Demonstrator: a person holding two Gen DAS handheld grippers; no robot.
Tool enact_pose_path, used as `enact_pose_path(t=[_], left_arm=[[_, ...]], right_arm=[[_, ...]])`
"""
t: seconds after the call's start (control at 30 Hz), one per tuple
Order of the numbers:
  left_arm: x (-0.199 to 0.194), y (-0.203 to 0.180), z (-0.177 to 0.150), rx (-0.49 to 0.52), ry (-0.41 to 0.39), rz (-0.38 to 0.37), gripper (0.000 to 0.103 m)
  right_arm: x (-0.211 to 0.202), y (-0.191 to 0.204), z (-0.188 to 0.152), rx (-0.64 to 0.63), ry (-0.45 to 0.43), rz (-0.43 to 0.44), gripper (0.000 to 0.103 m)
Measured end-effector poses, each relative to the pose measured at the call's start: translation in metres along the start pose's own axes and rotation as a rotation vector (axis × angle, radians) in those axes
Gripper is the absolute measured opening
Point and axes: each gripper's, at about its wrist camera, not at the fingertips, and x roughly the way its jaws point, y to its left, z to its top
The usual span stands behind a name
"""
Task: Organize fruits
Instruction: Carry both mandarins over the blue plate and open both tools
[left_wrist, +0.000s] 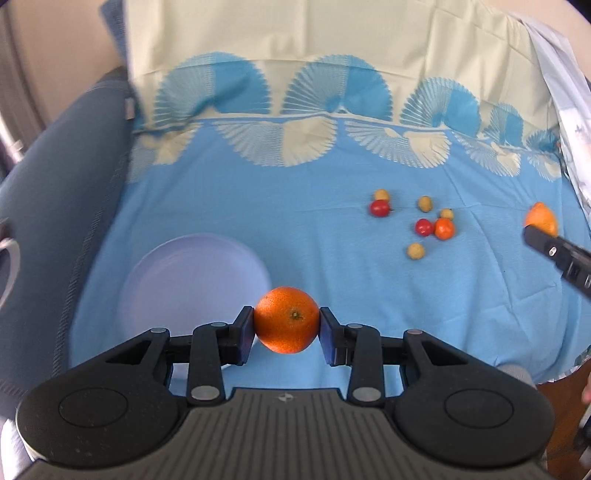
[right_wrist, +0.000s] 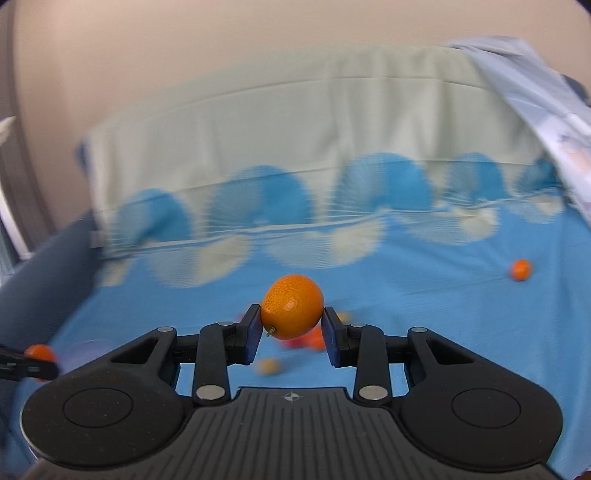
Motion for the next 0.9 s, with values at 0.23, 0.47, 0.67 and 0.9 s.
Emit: enact_pose_path(t=[0.23, 0.47, 0.67, 0.9], left_arm=[[-0.054, 0.065, -0.042, -0.073, -0.017, 0.044, 0.041], [-0.084, 0.114, -0.073, -0.136, -0.055, 0.054, 0.041], [-0.1, 0.139, -0.088, -0.174, -0.087, 0.045, 0.041], [-0.108, 0.152, -0.095, -0.211, -0.102, 0.032, 0.041]], right_arm=[[-0.038, 0.111, -0.022, -0.081, 0.071, 0.19, 0.036], [-0.057, 0.182, -0.047, -0.15, 0.149, 0.257, 0.036], [-0.072, 0.219, -0.063, -0.194, 0.178, 0.27, 0.036], [-0.082, 0.234, -0.063, -0.235, 0.174, 0.268, 0.036]])
